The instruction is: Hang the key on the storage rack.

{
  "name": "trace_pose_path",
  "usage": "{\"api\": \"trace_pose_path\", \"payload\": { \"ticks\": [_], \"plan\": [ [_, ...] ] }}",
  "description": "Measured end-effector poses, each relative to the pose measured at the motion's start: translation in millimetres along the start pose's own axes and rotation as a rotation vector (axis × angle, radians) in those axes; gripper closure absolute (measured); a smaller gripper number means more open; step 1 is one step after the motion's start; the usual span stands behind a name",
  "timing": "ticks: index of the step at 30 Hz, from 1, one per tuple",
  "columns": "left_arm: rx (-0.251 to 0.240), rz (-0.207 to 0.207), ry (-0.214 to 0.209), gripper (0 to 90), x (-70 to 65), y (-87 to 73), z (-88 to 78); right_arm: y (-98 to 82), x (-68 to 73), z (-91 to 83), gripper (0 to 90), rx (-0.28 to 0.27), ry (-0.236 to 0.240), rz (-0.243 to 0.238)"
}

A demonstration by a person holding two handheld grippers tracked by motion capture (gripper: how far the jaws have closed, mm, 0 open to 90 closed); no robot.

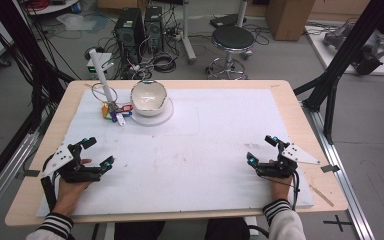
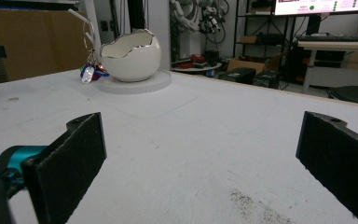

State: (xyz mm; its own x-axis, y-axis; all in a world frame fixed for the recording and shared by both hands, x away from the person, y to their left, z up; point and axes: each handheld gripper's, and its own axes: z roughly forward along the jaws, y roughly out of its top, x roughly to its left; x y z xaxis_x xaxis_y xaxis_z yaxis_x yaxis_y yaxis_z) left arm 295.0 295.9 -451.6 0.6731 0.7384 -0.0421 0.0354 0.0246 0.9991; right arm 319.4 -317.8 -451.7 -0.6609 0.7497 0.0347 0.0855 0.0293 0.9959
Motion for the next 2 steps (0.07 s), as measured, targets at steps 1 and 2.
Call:
{"api": "trace_pose_path", "payload": {
  "ticks": [1, 2],
  "plan": [
    [0.003, 0.005, 0.004, 1.7, -0.1, 0.1, 0.1, 0.0, 0.1, 0.0, 1.0, 0.001, -0.002, 0.000],
    [0.004, 0.007, 0.007, 1.7, -0.5, 0.1, 0.2, 0.0, 0.1, 0.0, 1.0, 0.000, -0.001, 0.001]
  ]
}}
